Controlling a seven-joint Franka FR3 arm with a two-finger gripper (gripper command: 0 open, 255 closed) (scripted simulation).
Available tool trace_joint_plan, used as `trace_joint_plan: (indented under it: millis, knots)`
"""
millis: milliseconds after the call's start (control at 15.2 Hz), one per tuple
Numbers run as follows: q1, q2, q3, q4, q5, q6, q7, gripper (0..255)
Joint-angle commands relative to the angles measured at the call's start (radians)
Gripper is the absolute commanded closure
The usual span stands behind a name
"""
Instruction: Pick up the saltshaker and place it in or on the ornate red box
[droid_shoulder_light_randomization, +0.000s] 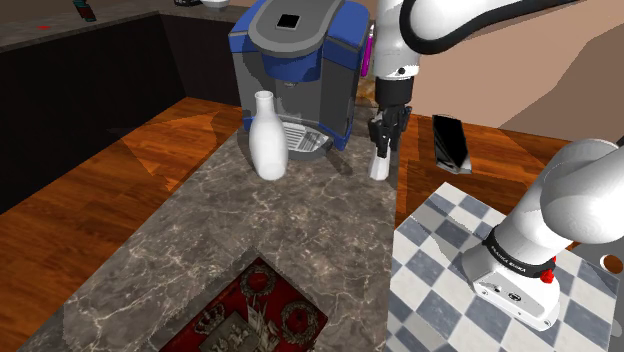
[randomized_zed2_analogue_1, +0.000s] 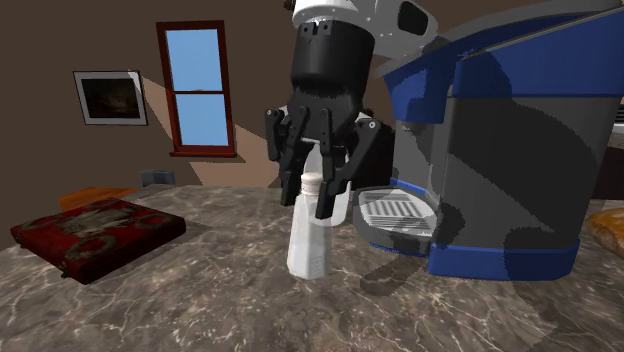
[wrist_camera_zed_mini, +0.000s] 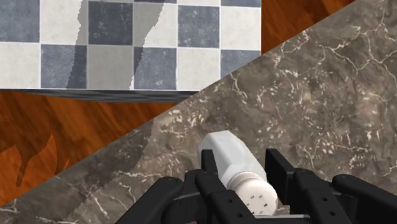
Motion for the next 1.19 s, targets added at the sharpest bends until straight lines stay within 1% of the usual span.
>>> trace_joint_plan:
  millis: [0, 264, 330, 792, 1122]
  knots:
    - [-0.001, -0.009, -0.004, 0.021, -0.003, -0.03, 0.001, 255]
    - [-0.002, -0.02, -0.009, 0.066, -0.006, -0.086, 0.006, 255]
    - [-0.002, -0.021, -0.009, 0.067, -0.006, -0.088, 0.006, 255]
    - [0.071, 0.028, 0.119, 0.132, 0.076, -0.075, 0.175, 255]
    - [0.113, 0.097, 0.21, 0.209, 0.113, -0.058, 0.301, 255]
